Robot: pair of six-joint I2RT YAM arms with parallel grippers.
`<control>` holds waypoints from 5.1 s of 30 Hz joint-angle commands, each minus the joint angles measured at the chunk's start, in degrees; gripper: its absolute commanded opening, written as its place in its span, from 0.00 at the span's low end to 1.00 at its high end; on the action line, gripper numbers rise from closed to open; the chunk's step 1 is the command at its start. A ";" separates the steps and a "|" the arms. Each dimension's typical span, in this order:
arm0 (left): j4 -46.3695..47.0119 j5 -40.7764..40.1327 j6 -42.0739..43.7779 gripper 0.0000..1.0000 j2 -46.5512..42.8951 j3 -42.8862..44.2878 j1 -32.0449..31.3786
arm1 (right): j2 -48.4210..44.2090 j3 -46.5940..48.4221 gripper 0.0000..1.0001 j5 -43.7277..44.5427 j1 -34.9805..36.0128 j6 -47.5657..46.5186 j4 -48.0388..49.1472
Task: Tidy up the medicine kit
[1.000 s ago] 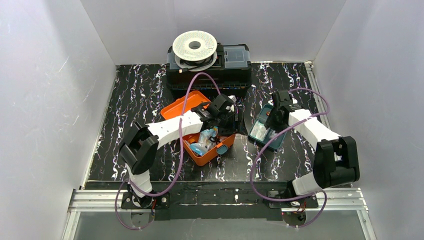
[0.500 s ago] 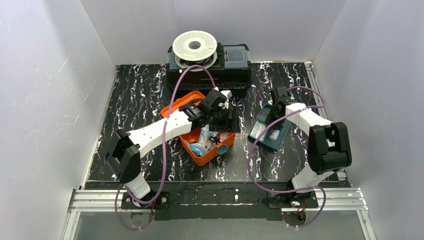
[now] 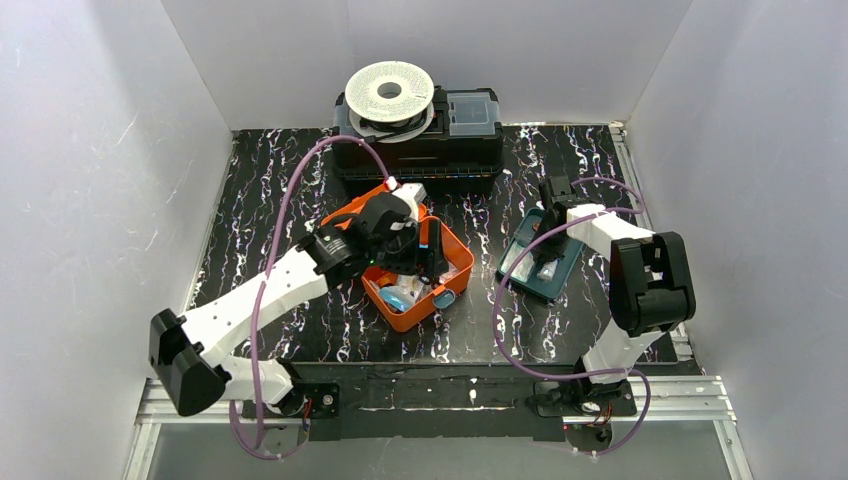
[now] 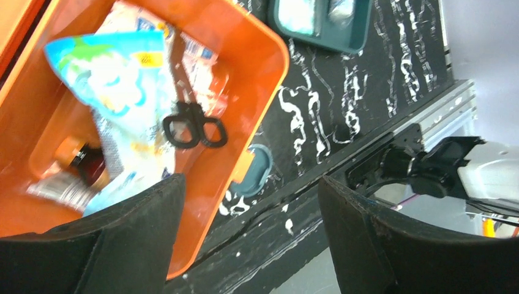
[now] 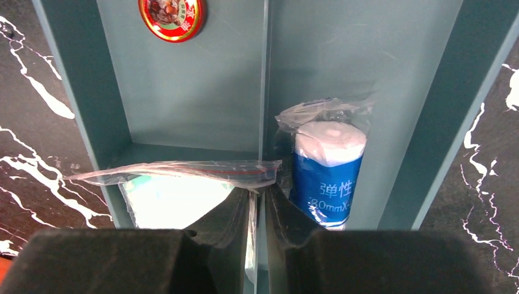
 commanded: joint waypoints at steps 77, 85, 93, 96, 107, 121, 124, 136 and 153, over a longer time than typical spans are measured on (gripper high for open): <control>-12.56 -11.62 7.30 0.06 -5.47 -14.80 6.48 | -33.00 12.44 0.01 -6.75 29.31 -12.06 -22.19; -13.94 -10.43 12.79 0.00 -5.67 -12.79 6.45 | -32.56 14.30 0.01 -7.81 38.20 -23.43 -23.22; -13.19 -12.28 15.42 0.00 -3.64 -9.29 6.42 | -31.51 13.69 0.01 -9.44 44.68 -33.24 -22.12; -13.21 -13.73 16.40 0.16 -2.42 -6.85 6.42 | -30.31 15.04 0.01 -10.55 45.67 -36.16 -22.98; -15.78 -22.75 14.03 0.77 -9.05 -5.84 6.52 | -25.44 19.51 0.01 -15.23 46.51 -43.94 -24.62; -19.79 -35.99 5.85 0.94 -33.10 -12.35 6.52 | -16.10 26.19 0.01 -18.08 48.71 -49.86 -25.31; -18.20 -35.06 6.61 0.98 -38.96 -14.84 6.54 | -13.35 27.52 0.01 -18.22 49.51 -49.90 -25.37; -20.21 -35.18 6.69 0.98 -45.73 -20.00 6.53 | -6.43 27.53 0.01 -17.44 51.02 -45.58 -20.64; -20.51 -35.39 7.34 0.98 -45.97 -20.71 6.57 | -6.30 21.52 0.01 -15.21 55.35 -40.95 -15.94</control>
